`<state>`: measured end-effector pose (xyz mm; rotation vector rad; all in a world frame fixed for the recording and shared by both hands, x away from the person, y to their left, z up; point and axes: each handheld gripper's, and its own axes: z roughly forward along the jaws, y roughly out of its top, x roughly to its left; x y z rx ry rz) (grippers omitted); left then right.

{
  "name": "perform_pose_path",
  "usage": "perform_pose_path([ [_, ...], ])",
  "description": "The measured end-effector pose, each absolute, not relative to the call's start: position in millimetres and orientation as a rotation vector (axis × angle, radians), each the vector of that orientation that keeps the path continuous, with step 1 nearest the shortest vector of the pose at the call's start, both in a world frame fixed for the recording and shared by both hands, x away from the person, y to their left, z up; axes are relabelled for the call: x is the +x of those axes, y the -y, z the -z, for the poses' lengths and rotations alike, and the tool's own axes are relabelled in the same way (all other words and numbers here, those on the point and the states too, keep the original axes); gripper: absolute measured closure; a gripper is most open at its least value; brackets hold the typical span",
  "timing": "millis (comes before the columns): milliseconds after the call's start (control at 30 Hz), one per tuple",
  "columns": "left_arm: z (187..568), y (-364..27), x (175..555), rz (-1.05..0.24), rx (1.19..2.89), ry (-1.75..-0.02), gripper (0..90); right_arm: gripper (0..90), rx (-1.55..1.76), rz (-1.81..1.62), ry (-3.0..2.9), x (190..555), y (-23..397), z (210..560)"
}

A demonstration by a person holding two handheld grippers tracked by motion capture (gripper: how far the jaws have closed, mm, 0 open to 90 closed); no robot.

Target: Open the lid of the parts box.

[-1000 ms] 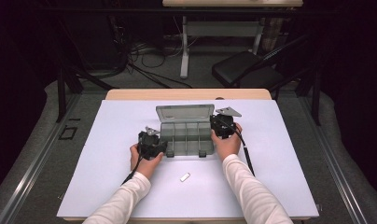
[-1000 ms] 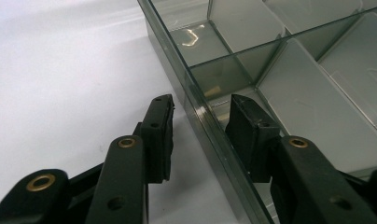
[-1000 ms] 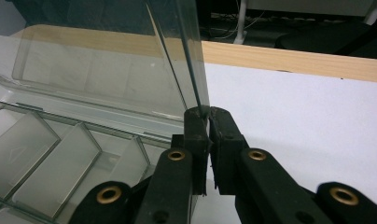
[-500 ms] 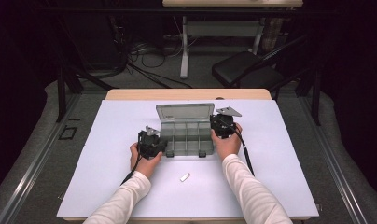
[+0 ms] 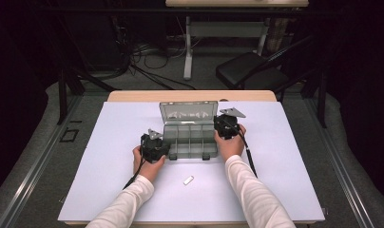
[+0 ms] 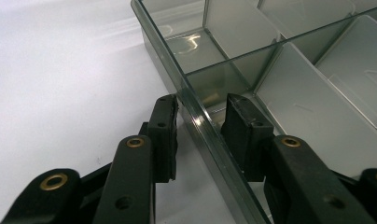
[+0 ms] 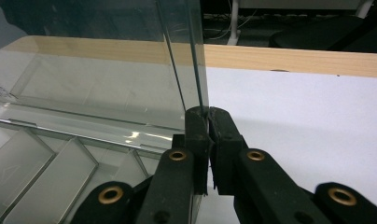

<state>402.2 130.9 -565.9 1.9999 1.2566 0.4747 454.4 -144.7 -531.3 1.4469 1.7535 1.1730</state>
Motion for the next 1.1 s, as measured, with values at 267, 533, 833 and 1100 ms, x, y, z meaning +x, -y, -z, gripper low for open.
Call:
perform_pose_path([
  [267, 566, -131, 402, -0.467, 1.991, -1.266, 64.5, 87.3, 1.452, -1.177, -1.754, 459, 145, 531],
  [533, 567, -130, 401, -0.473, 1.983, -1.269, 64.6, 87.6, 1.5, -1.152, -1.769, 470, 144, 528],
  [833, 567, -130, 401, -0.475, 1.98, -1.272, 64.7, 87.8, 1.54, -1.13, -1.784, 478, 143, 525],
  [1100, 567, -130, 401, -0.475, 1.979, -1.273, 64.7, 87.9, 1.564, -1.128, -1.781, 483, 143, 526],
])
